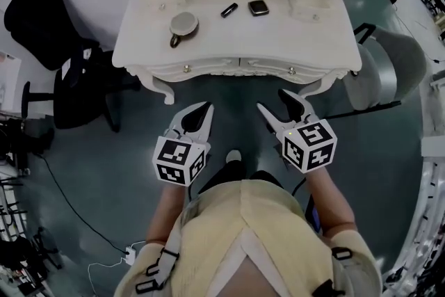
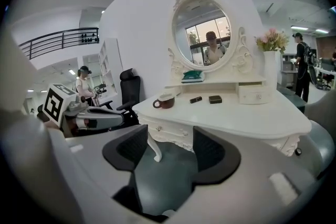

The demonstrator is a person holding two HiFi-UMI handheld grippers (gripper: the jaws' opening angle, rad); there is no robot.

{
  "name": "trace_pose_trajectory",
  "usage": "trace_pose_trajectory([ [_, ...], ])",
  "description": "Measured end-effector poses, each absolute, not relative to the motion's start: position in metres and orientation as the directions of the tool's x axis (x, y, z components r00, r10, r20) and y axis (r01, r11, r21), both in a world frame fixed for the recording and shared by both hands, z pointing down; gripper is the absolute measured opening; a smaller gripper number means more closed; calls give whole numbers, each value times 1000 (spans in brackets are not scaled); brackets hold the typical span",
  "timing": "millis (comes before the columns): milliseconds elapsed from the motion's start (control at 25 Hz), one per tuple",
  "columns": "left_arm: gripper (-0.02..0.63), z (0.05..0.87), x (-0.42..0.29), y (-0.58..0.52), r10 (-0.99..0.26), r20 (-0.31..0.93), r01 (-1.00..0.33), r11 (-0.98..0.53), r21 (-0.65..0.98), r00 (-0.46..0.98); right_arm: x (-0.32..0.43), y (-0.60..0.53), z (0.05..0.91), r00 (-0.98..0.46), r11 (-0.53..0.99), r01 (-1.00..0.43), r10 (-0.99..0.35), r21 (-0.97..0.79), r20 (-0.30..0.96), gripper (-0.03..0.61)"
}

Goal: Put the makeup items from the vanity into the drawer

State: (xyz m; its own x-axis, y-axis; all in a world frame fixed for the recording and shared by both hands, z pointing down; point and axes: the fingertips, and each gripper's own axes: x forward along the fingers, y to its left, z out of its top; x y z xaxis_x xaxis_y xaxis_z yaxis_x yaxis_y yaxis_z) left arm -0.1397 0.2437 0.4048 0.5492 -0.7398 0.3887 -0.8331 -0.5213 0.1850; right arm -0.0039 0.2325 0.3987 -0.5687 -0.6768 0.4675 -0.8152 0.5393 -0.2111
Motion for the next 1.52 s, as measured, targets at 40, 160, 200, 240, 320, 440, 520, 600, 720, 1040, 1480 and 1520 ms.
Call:
trace_pose_trajectory([
  [40, -2, 405, -141, 239, -738, 387, -830, -525, 186, 553, -6, 226, 399, -562, 537, -819, -681, -201, 470, 258],
  [160, -2, 406, -143, 223, -732, 385, -823, -539, 179, 563, -9, 207, 399, -541, 518, -834, -699, -191, 468, 259],
  [200, -2, 406, -143, 218, -731, 386, -823, -540, 177, 563, -9, 202, 399, -535, 511, -838, -703, -191, 468, 258],
  [240, -2, 407, -143, 213, -731, 387, -824, -538, 178, 562, -9, 197, 400, -530, 504, -842, -706, -191, 469, 258],
  [320, -2, 409, -142, 205, -733, 388, -827, -531, 186, 558, -7, 185, 402, -518, 493, -849, -711, -188, 475, 258],
  [440, -2, 411, -140, 187, -742, 386, -834, -517, 191, 549, 0, 159, 405, -495, 470, -864, -731, -180, 470, 258],
  [520, -2, 413, -140, 174, -754, 385, -845, -504, 181, 532, 4, 140, 409, -483, 455, -872, -742, -180, 465, 258],
  [600, -2, 416, -141, 161, -766, 391, -857, -488, 163, 510, 7, 121, 414, -476, 444, -877, -746, -186, 466, 259],
  [720, -2, 420, -138, 138, -768, 400, -864, -474, 170, 500, 7, 92, 419, -477, 441, -876, -740, -193, 475, 258],
  [1040, -2, 424, -119, 66, -750, 417, -856, -482, 188, 514, 14, 21, 439, -482, 444, -872, -704, -207, 520, 258],
  [1480, -2, 437, -106, 0, -733, 447, -857, -471, 210, 512, 20, -53, 463, -469, 421, -879, -676, -225, 568, 259],
  [1520, -2, 439, -104, -4, -730, 451, -857, -471, 212, 513, 21, -58, 466, -468, 418, -879, -673, -227, 573, 260],
])
